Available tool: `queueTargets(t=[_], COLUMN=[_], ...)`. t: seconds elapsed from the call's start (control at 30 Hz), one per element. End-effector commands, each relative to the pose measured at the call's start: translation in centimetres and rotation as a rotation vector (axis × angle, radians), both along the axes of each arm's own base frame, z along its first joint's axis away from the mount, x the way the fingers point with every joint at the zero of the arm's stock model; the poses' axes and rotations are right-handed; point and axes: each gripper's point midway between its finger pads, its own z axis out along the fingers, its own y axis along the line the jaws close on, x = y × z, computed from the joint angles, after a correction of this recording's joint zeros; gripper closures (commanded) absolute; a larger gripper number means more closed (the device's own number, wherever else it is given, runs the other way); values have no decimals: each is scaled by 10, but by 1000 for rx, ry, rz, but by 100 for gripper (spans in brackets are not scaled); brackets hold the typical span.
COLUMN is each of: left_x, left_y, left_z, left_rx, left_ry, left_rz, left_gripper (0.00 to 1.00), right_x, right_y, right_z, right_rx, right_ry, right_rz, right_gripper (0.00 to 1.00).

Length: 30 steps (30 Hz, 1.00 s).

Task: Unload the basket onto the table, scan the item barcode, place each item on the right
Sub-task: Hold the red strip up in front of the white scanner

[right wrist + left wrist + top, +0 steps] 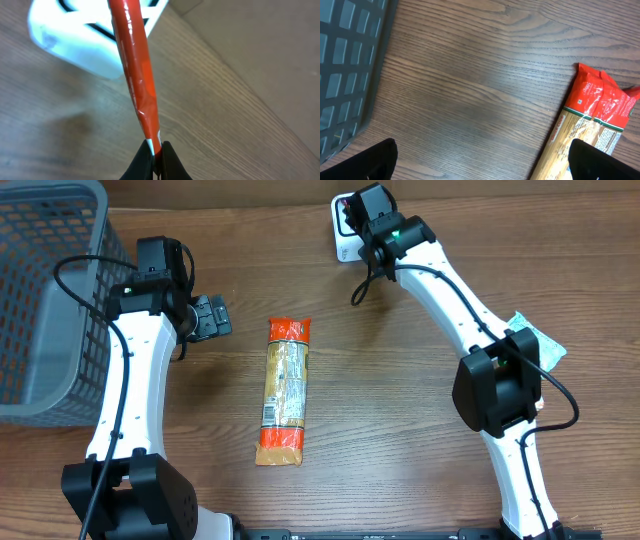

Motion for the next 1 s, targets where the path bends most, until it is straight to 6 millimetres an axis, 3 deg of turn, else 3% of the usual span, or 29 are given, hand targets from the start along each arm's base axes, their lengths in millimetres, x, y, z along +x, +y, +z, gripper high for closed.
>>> queueTargets(t=[0.0, 0.2, 0.43, 0.97], left_x=[-1, -1, -1, -1], left_y=[-2, -2, -2, -2], left_z=[-2, -2, -2, -2], left_rx=[7, 7, 7, 7], left_ry=[8, 8, 8, 8], left_rz=[-14, -14, -14, -14], left_gripper=[0, 0, 0, 0], right_x=[5, 5, 1, 2], right_y=[-6, -11, -14, -19], right_z=[-6, -33, -47, -43], right_rx=[-24, -76, -88, -61], right_ry=[-34, 8, 35, -8], right_rz=[-69, -73, -91, -181], right_gripper=[96, 96, 96, 96])
